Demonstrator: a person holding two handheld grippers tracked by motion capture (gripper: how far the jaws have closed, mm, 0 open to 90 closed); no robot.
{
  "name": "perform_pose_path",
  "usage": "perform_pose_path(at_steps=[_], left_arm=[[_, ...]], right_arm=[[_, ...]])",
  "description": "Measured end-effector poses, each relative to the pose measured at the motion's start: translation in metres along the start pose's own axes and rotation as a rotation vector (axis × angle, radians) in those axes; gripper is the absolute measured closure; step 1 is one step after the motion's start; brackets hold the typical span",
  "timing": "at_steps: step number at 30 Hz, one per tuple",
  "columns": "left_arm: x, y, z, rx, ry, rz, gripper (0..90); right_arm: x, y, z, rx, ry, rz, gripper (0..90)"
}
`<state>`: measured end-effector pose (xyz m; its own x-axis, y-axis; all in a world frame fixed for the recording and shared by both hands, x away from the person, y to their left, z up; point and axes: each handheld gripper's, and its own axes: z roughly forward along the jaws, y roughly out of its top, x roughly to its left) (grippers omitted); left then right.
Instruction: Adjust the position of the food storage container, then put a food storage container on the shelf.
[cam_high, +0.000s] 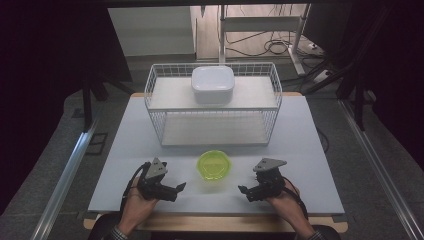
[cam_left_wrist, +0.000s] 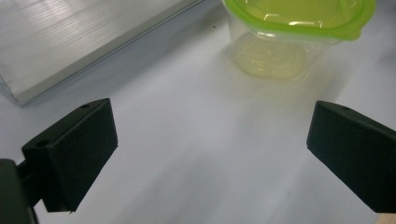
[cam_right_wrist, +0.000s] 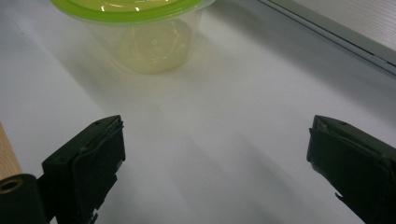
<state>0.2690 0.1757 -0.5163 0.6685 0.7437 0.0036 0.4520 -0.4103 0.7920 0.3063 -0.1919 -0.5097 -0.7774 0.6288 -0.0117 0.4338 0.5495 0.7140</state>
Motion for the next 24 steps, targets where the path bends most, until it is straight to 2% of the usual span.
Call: perform_pose_path(at_steps=[10, 17, 24], left_arm=[[0.0019, -0.0075, -0.0057, -0.017, 0.002, -0.018, 1.2], [0.0029, -0.0088, -0.0033, -0.006, 0.000, -0.013, 1.3], [0.0030, -0.0094, -0.0013, -0.004, -0.005, -0.012, 1.4]], right_arm=[[0.0006, -0.0005, 0.0007, 0.005, 0.002, -0.001, 4.5], [-0.0021, -0.0002, 0.0000, -0.009, 0.001, 0.009, 4.1], [-0.0037, 0.0024, -0.0026, -0.046, 0.000, 0.012, 4.1]])
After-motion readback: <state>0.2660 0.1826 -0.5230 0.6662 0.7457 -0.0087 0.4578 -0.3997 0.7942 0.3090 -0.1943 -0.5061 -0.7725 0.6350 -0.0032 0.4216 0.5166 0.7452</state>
